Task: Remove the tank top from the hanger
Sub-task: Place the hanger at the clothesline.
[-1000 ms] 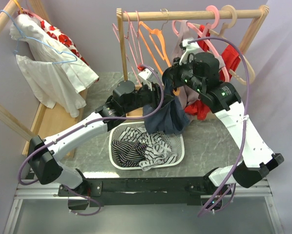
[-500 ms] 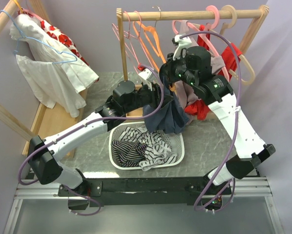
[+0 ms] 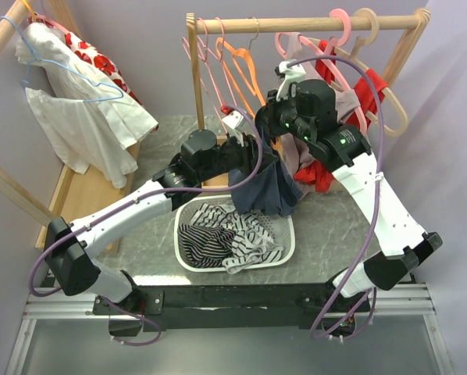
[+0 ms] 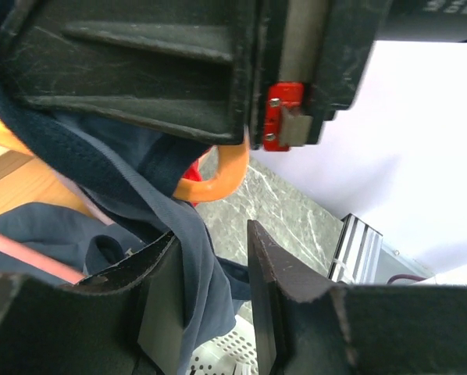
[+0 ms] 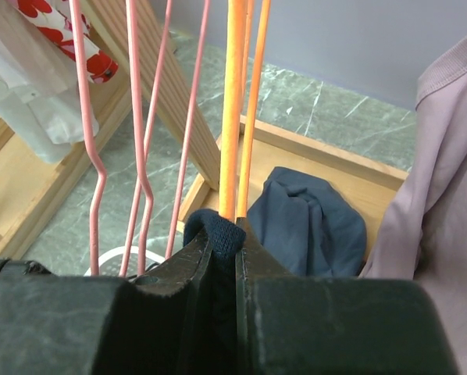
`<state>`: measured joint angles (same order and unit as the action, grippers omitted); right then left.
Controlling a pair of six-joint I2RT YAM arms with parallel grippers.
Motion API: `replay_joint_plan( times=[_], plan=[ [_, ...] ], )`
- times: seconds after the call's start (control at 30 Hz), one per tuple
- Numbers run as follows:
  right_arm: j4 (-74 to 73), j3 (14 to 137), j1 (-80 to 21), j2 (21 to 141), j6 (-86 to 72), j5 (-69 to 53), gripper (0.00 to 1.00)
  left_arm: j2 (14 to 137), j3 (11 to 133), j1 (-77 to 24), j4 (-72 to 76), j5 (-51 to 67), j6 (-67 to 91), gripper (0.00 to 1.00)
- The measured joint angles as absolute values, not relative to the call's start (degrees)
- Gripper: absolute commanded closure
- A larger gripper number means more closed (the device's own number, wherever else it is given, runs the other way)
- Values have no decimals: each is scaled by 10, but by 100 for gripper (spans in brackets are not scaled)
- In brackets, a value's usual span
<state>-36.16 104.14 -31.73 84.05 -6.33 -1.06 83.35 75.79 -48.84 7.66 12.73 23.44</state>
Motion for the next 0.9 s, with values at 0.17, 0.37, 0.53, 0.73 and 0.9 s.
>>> replay_joint_plan(
  times=[0.17, 0.37, 0.53, 0.73, 0.9],
  plan=[
    [-351, 1017, -317, 819, -67, -9, 76, 832, 749, -488, 74, 130, 235, 64],
    [-334, 1012, -317, 799, -69, -10, 68, 832, 745, -488, 74, 133, 237, 65],
    [-326, 1012, -317, 797, -71, -12, 55, 832, 743, -488, 74, 137, 237, 68],
    [-325, 1012, -317, 797, -70, -15, 54, 832, 743, -488, 74, 143, 239, 77],
    [-326, 1005, -317, 788, -70, -13, 57, 832, 743, -488, 74, 153, 239, 99]
  ],
)
